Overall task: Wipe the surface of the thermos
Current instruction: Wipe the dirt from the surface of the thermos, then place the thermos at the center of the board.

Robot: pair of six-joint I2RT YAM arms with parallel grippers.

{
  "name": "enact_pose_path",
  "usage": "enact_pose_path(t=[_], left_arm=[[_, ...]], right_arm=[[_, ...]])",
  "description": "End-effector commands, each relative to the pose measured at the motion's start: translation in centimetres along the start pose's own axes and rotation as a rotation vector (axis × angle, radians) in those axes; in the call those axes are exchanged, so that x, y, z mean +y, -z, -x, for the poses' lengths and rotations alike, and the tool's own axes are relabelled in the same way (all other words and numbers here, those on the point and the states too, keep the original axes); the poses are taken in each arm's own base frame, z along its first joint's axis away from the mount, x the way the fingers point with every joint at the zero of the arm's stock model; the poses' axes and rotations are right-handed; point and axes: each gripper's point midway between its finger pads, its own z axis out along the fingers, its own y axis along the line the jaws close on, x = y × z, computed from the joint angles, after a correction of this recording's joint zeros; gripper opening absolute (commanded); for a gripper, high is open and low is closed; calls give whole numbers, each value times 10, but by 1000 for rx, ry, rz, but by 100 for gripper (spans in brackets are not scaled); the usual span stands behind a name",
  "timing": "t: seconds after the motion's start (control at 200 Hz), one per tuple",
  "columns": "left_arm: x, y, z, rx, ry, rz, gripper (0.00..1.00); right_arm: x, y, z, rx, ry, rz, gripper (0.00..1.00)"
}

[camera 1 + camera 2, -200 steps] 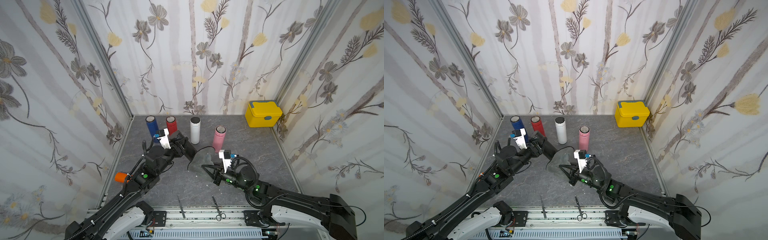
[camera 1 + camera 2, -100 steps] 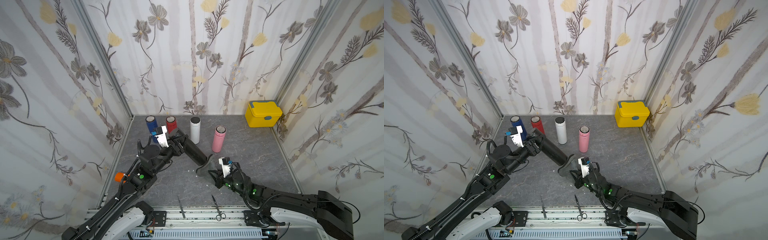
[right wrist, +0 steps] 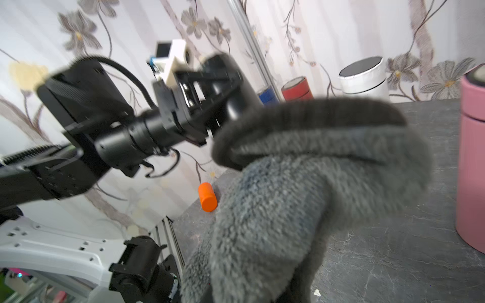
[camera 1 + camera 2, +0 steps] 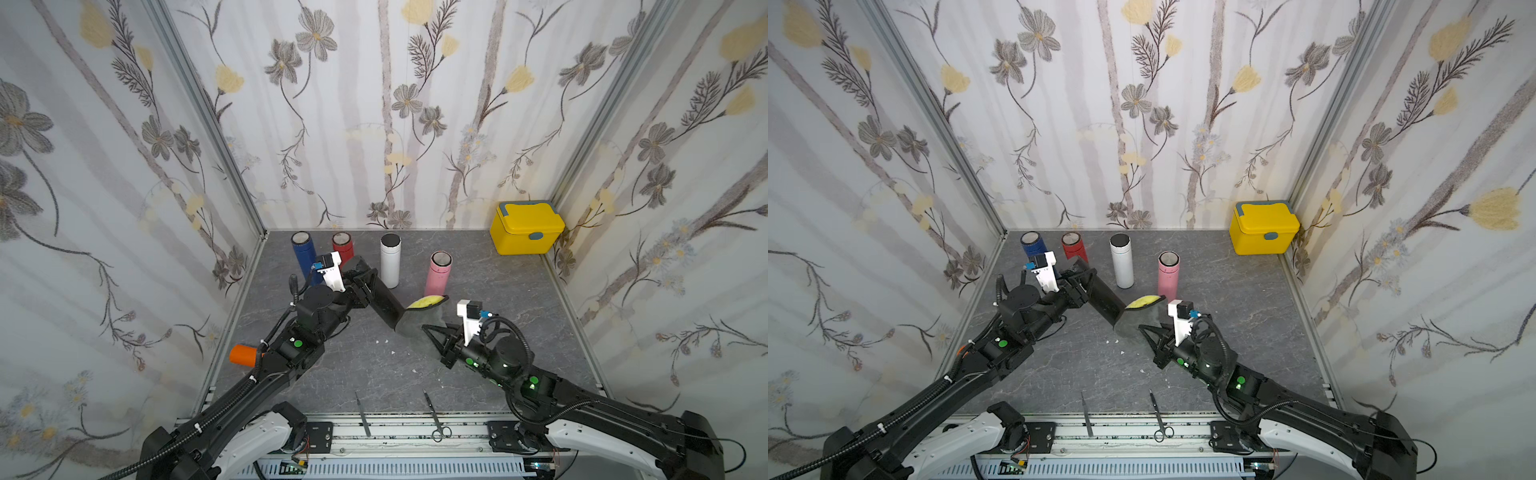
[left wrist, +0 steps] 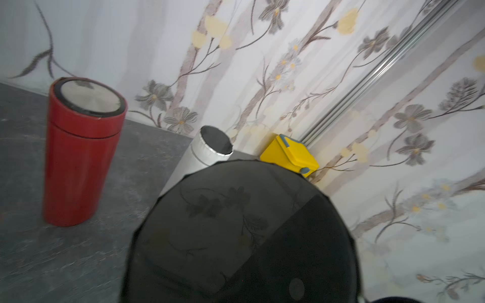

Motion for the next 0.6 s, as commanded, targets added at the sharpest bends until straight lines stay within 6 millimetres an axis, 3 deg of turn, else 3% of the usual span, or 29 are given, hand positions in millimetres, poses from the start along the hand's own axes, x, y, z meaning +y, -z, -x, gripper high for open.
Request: enact_pose_path(t=[0.0,0.085,0.265,0.39,0.595], left_arm=[[5,-3,16,-92,-64,38,0],[3,-6,17,-127,-106,39,0],[0,-19,7,-210,-252,105,0],[0,-36,-10,-220,-313,134,0],[2,-58,-36,-226,-386,169,0]], right_arm=[[-54,28,3,-31,-74,-282,0],[-86,49,3,-33,-90,-431,0],[-133,68,-1,-46,-140,-572,0],[-154,70,-6,-41,-160,-606,0],[-171,67,-11,-39,-201,-602,0]])
